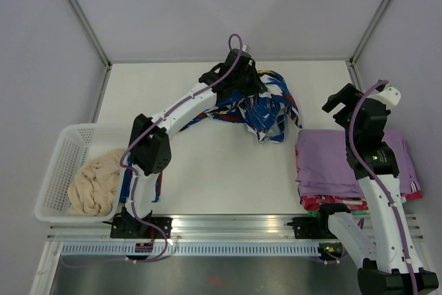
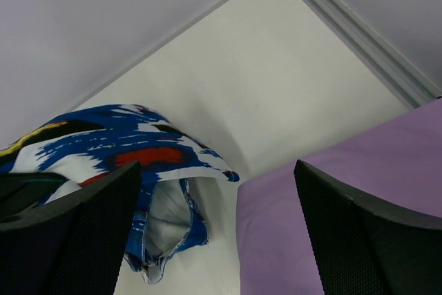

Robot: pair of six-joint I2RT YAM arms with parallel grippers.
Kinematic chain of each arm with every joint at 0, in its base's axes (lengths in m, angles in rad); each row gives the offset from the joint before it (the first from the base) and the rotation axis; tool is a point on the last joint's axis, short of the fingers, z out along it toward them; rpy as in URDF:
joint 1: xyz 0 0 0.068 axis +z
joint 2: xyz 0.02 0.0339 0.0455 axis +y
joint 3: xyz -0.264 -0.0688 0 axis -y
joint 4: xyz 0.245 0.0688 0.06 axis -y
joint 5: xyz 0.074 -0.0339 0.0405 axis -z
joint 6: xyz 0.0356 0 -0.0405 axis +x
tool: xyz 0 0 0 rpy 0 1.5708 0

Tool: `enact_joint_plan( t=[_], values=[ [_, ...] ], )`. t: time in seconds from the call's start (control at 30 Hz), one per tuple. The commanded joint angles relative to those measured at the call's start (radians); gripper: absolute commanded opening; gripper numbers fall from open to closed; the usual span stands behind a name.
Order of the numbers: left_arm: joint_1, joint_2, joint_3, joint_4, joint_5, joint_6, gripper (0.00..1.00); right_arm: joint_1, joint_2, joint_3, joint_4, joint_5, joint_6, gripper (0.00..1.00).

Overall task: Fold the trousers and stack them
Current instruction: Move the trousers to the center of the board

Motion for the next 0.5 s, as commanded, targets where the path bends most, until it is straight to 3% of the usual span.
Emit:
enact_joint_plan(
  t=[0.0, 0.17, 0.33, 0.47],
  values=[
    [0.001, 0.060, 0.137, 0.115, 0.043, -0.058, 0.02, -0.002, 0.009, -0.032, -0.028, -0.067, 0.013, 0.98],
    [0.001, 0.128, 0.206, 0.224, 0.049, -0.059, 0.02, 0.000, -0.008, -0.081, -0.030, -0.064, 0.038, 0.98],
    [0.001, 0.140, 0.209, 0.498, -0.011, -0.062, 0.02, 0.000, 0.017, -0.084, -0.013, -0.029, 0.023, 0.98],
    [0.001, 0.235, 0.275, 0.566, -0.080, -0.096, 0.02, -0.002, 0.049, -0.085, 0.025, -0.050, 0.022, 0.98]
  ],
)
